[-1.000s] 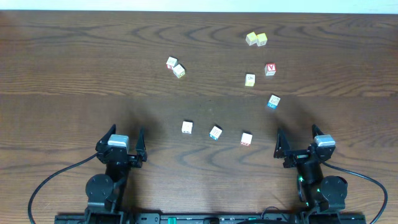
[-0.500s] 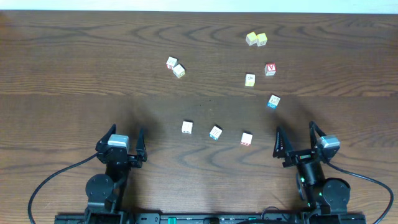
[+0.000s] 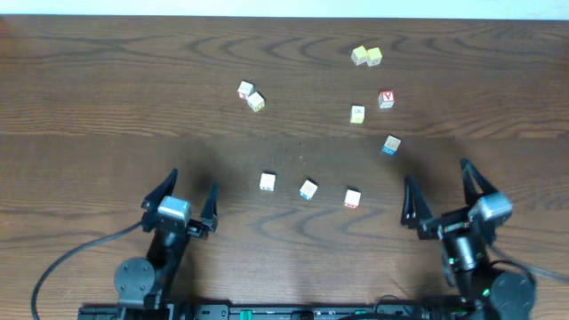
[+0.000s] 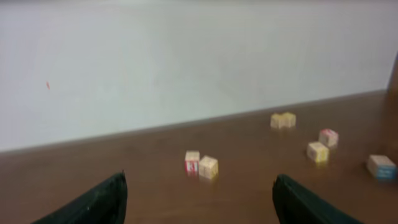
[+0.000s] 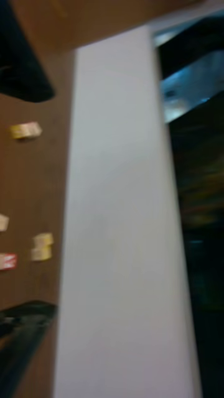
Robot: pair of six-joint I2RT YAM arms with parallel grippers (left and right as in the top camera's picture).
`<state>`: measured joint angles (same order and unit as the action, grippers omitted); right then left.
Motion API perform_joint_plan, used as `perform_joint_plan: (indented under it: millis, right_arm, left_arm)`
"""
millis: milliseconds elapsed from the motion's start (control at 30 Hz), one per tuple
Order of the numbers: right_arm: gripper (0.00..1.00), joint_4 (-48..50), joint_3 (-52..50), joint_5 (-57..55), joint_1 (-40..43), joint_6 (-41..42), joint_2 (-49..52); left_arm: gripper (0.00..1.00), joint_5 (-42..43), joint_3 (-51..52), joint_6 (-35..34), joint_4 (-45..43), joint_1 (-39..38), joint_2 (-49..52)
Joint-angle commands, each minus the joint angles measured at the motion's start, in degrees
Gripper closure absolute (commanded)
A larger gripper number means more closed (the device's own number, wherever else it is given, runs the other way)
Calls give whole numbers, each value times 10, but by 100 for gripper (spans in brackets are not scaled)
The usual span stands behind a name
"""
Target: Lift 4 blocks
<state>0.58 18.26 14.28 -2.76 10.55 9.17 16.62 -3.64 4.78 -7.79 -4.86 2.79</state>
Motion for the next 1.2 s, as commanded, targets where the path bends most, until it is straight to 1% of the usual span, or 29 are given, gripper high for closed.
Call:
perform_joint_plan:
  millis: [0, 33, 67, 100, 133, 167, 200, 233, 267, 333, 367, 400, 433, 500, 533, 567, 600, 667, 767, 800, 867, 967, 1033, 1067, 1167]
  right_arm:
    - [1, -136, 169, -42, -7, -63, 155]
    - [1, -155, 191, -42, -7, -71, 181]
    - [1, -197, 249, -34, -7, -89, 256]
    - [1, -221, 286, -20, -7, -96, 305]
    - [1, -231, 304, -12, -7, -98, 329]
    - [1, -254, 354, 16, -7, -97, 404]
    - [1, -257, 370, 34, -7, -97, 432]
    - [1, -257, 396, 101, -7, -82, 493]
    - [1, -255, 402, 139, -7, -72, 517]
    - [1, -226, 406, 242, -7, -53, 575]
    - [1, -224, 406, 253, -7, -40, 593]
    - [1, -236, 406, 239, -12, -22, 616]
    - [1, -251, 407, 216, -17, -21, 626]
    - [1, -297, 407, 122, -38, -15, 638]
    - [1, -344, 407, 29, -65, -9, 642]
    - [1, -363, 407, -3, -78, -9, 643]
    - [1, -381, 407, -28, -94, -9, 643]
    - [1, -401, 407, -30, -118, -9, 643]
    - [1, -409, 407, 4, -142, -7, 643]
    - [1, -413, 406, 15, -149, 9, 643]
    - [1, -423, 406, 7, -156, 36, 644]
    - [1, -454, 405, -84, -161, 111, 648]
    - [1, -468, 405, -129, -161, 148, 652]
    - [1, -473, 405, -145, -161, 160, 654]
    - [1, -478, 405, -162, -161, 167, 659]
  left_arm:
    - [25, 7, -149, 18, 99, 7, 112]
    - [25, 7, -172, 23, 123, 7, 139]
    - [25, 9, -229, 32, 183, 7, 208]
    - [25, 21, -269, 38, 224, 7, 256]
    - [25, 41, -296, 45, 250, 7, 289]
    - [25, 88, -348, 44, 294, 7, 356]
    - [25, 115, -373, 42, 317, 7, 395]
    - [25, 156, -405, 47, 341, 7, 452]
    - [25, 165, -416, 56, 339, 7, 478]
    - [25, 161, -451, 53, 353, 7, 537]
    - [25, 144, -475, 37, 372, 7, 564]
    - [25, 110, -519, 16, 422, 7, 604]
    - [25, 92, -551, 13, 464, 7, 631]
    - [25, 56, -612, 8, 547, 7, 678]
    - [25, 41, -651, 0, 597, 6, 712]
    - [25, 46, -662, -6, 607, 5, 725]
    - [25, 60, -664, -19, 607, 5, 736]
    - [25, 94, -662, -49, 608, 6, 752]
    - [25, 144, -655, -50, 616, 5, 774]
    - [25, 172, -646, -44, 629, -1, 791]
    - [25, 172, -639, -44, 642, -11, 809]
    - [25, 172, -630, -28, 652, -48, 852]
    - [25, 151, -630, -29, 638, -70, 874]
    - [25, 123, -630, -50, 629, -82, 886]
    - [25, 0, -630, -179, 619, -117, 922]
